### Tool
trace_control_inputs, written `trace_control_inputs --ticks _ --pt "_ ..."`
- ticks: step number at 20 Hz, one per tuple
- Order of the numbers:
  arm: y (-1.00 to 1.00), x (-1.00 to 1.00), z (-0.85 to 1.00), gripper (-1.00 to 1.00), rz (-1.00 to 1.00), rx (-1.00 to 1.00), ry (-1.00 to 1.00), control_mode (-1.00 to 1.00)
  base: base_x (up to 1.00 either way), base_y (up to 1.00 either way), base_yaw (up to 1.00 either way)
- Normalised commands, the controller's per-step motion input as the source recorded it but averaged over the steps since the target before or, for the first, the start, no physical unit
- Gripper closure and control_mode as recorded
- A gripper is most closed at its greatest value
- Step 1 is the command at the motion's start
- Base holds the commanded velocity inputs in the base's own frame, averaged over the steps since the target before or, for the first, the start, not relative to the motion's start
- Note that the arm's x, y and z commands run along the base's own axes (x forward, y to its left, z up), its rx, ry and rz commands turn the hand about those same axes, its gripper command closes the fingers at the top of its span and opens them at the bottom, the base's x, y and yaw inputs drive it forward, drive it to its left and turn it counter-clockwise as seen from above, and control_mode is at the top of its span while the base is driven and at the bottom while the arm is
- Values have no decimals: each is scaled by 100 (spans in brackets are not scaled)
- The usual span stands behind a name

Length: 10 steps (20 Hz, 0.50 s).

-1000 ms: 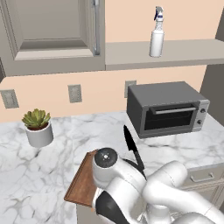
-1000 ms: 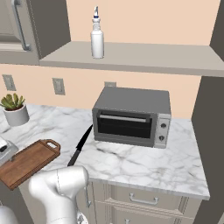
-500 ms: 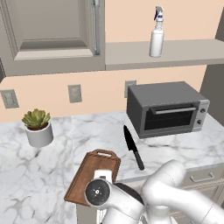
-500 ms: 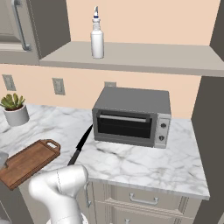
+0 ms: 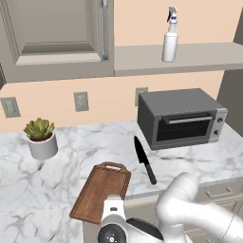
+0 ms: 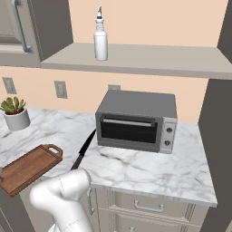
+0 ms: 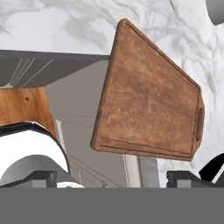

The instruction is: Move the cutting board and knife to the sink. Then move spray from the shelves to the counter.

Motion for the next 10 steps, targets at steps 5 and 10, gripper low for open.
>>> trace_control_inputs --ticks 5,10 --pt "0 -7 -20 -100 3 -3 -1 -100 0 0 0" --pt "0 1 -8 -100 1 -8 -4 -100 0 0 0"
